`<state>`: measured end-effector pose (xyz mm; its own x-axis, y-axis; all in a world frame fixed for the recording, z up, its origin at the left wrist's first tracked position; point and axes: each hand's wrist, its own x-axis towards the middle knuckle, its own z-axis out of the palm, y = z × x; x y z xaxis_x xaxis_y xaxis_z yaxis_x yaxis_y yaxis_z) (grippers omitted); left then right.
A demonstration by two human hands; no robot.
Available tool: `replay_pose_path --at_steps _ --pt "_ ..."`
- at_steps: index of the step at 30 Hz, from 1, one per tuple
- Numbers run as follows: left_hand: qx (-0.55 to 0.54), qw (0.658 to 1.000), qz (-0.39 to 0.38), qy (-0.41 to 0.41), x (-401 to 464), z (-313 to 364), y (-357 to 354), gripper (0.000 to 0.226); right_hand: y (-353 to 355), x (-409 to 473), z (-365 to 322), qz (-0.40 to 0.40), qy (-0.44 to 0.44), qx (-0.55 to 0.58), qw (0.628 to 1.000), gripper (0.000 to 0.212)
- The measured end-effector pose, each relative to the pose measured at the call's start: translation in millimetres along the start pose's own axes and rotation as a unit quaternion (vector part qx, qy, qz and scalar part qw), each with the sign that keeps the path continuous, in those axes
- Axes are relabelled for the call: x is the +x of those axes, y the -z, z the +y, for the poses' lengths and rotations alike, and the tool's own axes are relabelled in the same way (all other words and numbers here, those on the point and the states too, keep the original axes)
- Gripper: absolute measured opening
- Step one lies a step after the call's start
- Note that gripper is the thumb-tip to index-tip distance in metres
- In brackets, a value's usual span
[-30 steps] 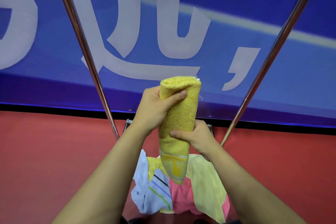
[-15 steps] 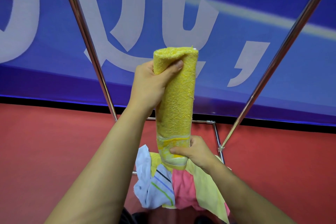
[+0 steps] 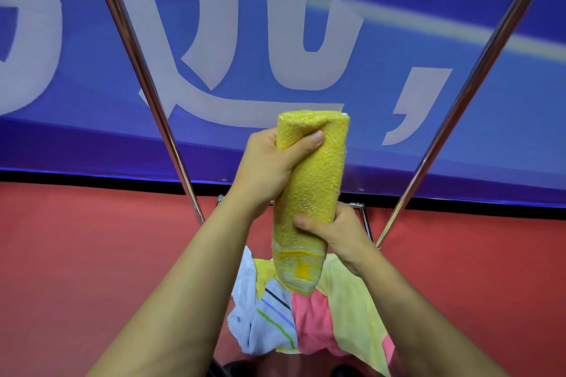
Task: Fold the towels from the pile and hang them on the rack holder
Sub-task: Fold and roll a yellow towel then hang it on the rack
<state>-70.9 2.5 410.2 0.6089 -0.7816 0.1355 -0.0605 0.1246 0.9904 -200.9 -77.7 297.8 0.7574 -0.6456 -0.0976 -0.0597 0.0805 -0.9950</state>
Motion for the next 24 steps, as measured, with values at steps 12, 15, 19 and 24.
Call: replay_pose_path --at_steps 12,15,19,24 --pt "-0.112 0.953 0.151 0.236 22 -61 36 0.02 -3 -25 -40 -0.084 0.096 -0.093 0.988 0.082" --pt "-0.115 0.938 0.124 0.301 22 -81 40 0.032 -4 -27 -45 -0.08 0.108 -0.119 0.984 0.039" --pt "-0.095 0.933 0.092 0.333 19 -96 42 0.037 -2 -31 -50 -0.08 0.11 -0.073 0.988 0.017" --pt "-0.032 0.937 0.066 0.34 13 -102 38 0.032 2 -32 -56 -0.1 0.088 0.037 0.99 0.039"
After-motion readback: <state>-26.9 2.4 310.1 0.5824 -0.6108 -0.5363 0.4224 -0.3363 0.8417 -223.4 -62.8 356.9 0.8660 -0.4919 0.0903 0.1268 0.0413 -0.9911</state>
